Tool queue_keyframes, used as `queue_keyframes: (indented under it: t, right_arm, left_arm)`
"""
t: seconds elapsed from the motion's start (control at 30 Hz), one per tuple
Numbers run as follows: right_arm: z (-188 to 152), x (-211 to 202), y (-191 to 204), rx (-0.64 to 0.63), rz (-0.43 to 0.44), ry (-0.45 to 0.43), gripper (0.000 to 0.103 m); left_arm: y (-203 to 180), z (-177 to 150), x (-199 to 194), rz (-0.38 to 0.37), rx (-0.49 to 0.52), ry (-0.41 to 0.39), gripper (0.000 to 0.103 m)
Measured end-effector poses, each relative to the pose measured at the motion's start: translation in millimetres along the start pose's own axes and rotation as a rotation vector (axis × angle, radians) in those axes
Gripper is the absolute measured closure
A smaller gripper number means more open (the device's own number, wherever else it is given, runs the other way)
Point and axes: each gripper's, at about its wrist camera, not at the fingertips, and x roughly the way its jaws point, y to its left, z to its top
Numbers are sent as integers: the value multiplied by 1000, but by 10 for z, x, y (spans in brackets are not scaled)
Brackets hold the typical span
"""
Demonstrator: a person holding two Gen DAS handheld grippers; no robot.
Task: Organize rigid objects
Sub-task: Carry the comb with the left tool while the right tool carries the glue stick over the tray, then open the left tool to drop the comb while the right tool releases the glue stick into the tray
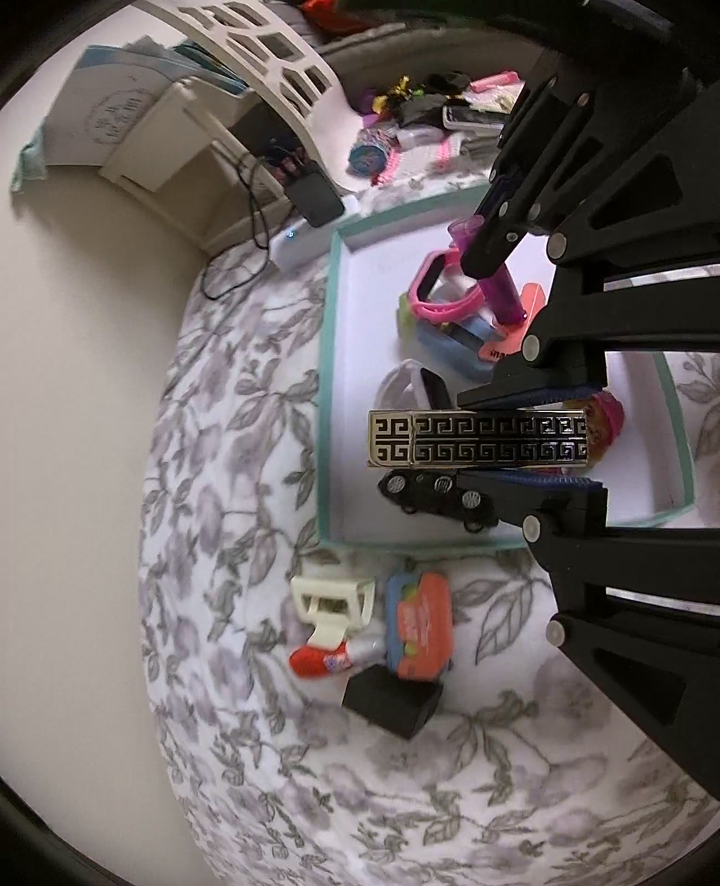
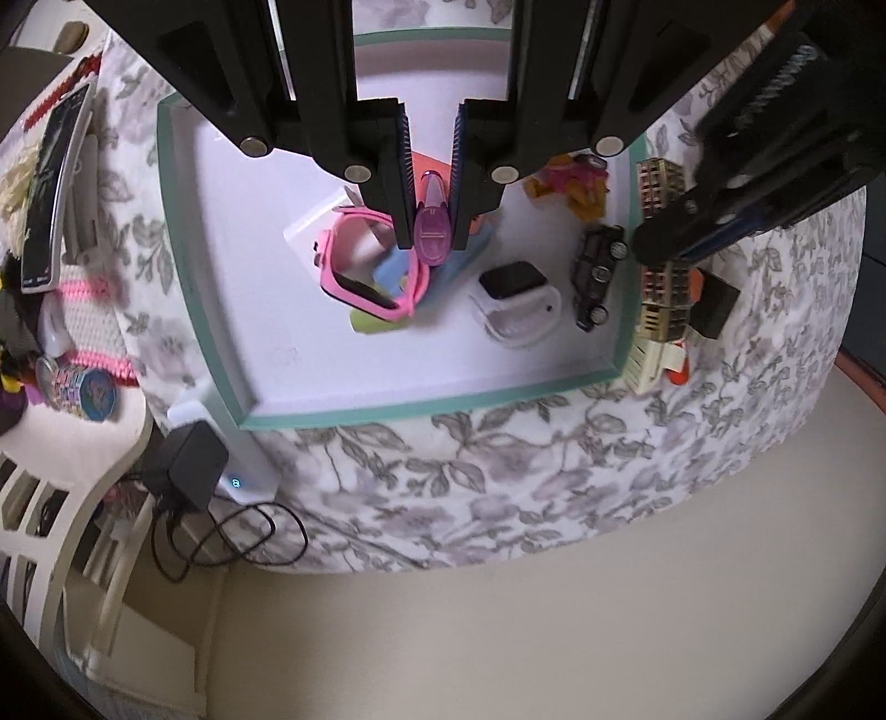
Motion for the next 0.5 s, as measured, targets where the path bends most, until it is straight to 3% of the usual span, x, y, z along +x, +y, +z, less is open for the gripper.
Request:
queue_keyframes:
  t: [0.5]
  right_arm:
    - [31,42,-31,11,22,-6,91]
  left_arm:
    - [-17,-32,381,27,-4,56,81]
